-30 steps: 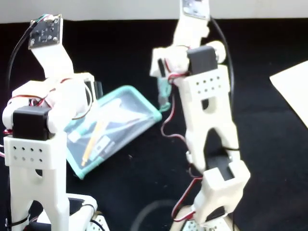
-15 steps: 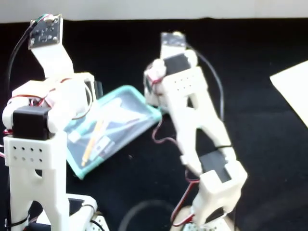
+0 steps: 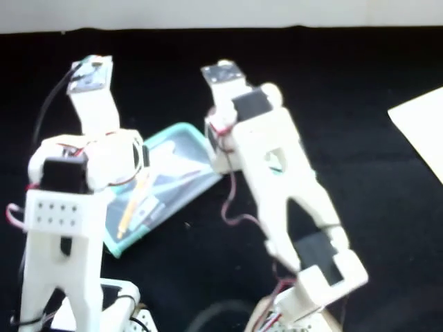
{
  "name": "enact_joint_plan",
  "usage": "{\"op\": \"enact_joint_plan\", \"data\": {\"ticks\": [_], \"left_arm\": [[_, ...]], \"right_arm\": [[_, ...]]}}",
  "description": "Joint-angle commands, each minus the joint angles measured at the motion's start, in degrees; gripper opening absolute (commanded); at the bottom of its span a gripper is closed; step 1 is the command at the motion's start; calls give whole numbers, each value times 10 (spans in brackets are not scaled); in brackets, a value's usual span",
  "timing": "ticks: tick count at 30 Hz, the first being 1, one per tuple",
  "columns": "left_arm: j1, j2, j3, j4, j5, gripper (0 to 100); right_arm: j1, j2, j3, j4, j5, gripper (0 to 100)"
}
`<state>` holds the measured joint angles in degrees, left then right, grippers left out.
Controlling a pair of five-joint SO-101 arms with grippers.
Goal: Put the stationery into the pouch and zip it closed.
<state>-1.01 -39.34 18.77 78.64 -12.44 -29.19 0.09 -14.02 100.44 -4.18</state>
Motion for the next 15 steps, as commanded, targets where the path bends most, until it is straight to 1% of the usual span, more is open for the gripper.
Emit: {"op": "enact_joint_plan", "data": {"ticks": [1,4,8,11,15], "left_arm": [[0,-80,-5,-11,-5,50],[-3,-136,0,-5,-5,5],[-3,-189,32,13,-5,7],[-4,-239,60,22,-5,7],[-4,-346,114,19,-5,7]], "right_arm": [[7,-133,50,1,24,15],[7,-232,138,-26,35,15],[7,-380,292,-89,62,6],[7,-507,406,-136,66,6],[8,-675,518,-169,67,6]]}}
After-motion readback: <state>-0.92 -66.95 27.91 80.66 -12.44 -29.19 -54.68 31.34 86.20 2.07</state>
